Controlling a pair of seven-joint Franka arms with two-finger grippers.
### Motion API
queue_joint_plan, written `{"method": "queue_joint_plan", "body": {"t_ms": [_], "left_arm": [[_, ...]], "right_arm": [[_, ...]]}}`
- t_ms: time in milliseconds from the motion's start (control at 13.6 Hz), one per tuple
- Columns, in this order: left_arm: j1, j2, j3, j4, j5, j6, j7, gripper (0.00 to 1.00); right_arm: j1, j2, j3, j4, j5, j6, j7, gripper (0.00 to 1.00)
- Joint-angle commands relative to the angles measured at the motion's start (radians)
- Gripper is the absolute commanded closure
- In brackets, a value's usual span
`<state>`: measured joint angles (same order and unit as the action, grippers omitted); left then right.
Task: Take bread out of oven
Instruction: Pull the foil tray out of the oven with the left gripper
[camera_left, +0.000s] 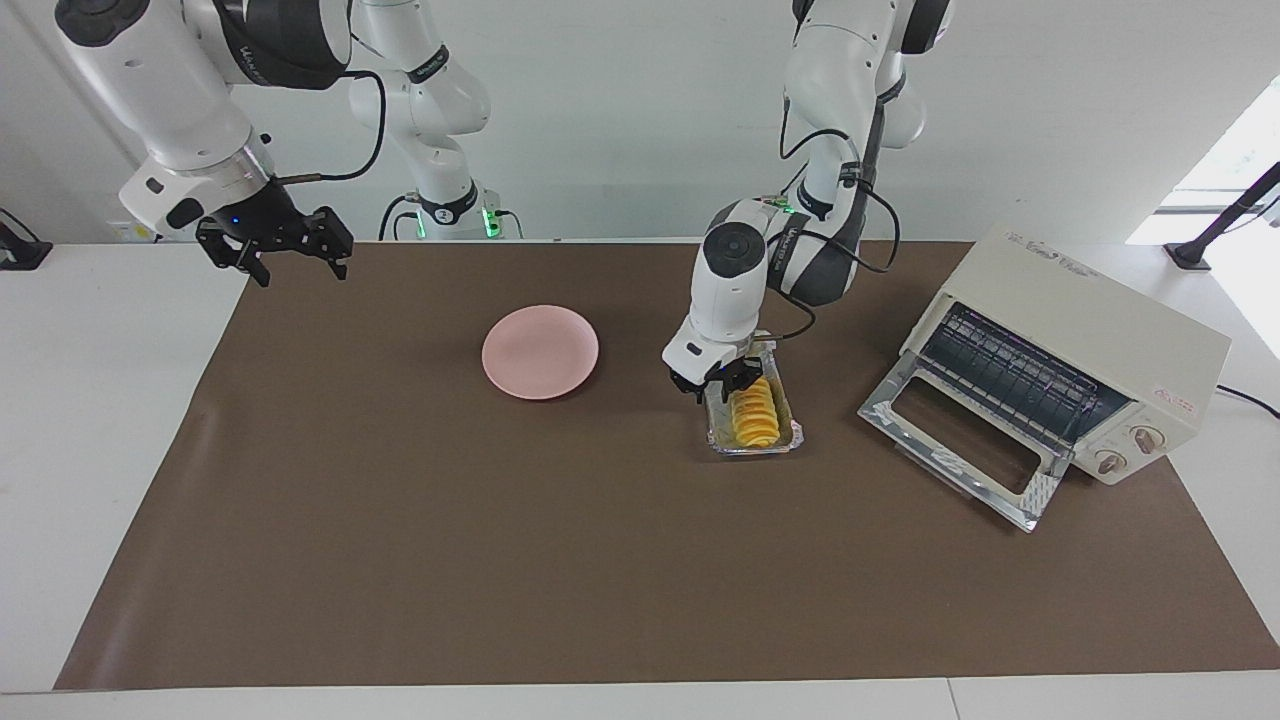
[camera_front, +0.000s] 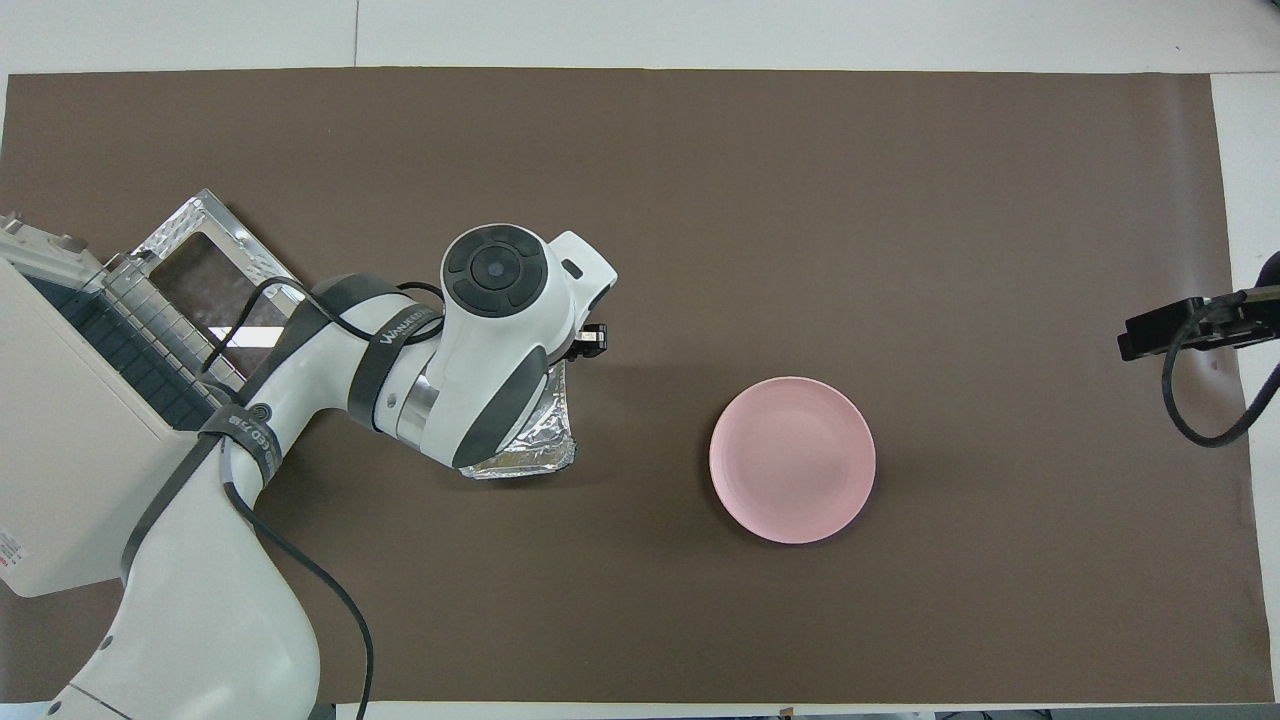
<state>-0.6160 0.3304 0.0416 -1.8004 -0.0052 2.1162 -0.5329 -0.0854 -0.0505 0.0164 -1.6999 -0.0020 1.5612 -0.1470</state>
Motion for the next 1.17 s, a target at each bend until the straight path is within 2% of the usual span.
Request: {"method": "queue_joint_plan", "body": {"t_ms": [0, 220, 366, 513, 659, 879, 1099], "left_arm": [[0.080, -0.100, 0.003, 0.002, -0.025, -0.086, 0.014, 0.00], [0.165, -0.160, 0.006, 0.013, -0.024, -0.189, 0.017, 0.00], [0.225, -0.195, 0.006, 0.016, -0.019, -0.260, 0.016, 0.00], [0.281, -0.252, 0.009, 0.019, -0.010, -0.372, 0.054, 0.00], [0.353, -0.321, 0.014, 0.019, -0.002, -0.459, 0.204, 0.00], [0.429, -0.385, 0.012, 0.016, -0.001, -0.565, 0.312, 0.00], [0.430, -0.410, 0.012, 0.006, 0.004, -0.613, 0.340, 0.00]], "right_arm": [[-0.020, -0.031, 0.004, -0.017, -0.018, -0.050, -0.016, 0.00], [-0.008, -0.034, 0.017, -0.020, 0.002, -0.052, -0.003, 0.00], [0.047, -0.035, 0.043, -0.023, 0.043, -0.043, 0.122, 0.00], [0.157, -0.035, 0.048, -0.030, 0.050, 0.005, 0.266, 0.00], [0.273, -0.022, 0.048, -0.032, 0.050, 0.051, 0.413, 0.00], [0.439, 0.073, 0.048, -0.027, 0.051, 0.135, 0.610, 0.00], [0.573, 0.206, 0.048, -0.015, 0.053, 0.288, 0.824, 0.00]]}}
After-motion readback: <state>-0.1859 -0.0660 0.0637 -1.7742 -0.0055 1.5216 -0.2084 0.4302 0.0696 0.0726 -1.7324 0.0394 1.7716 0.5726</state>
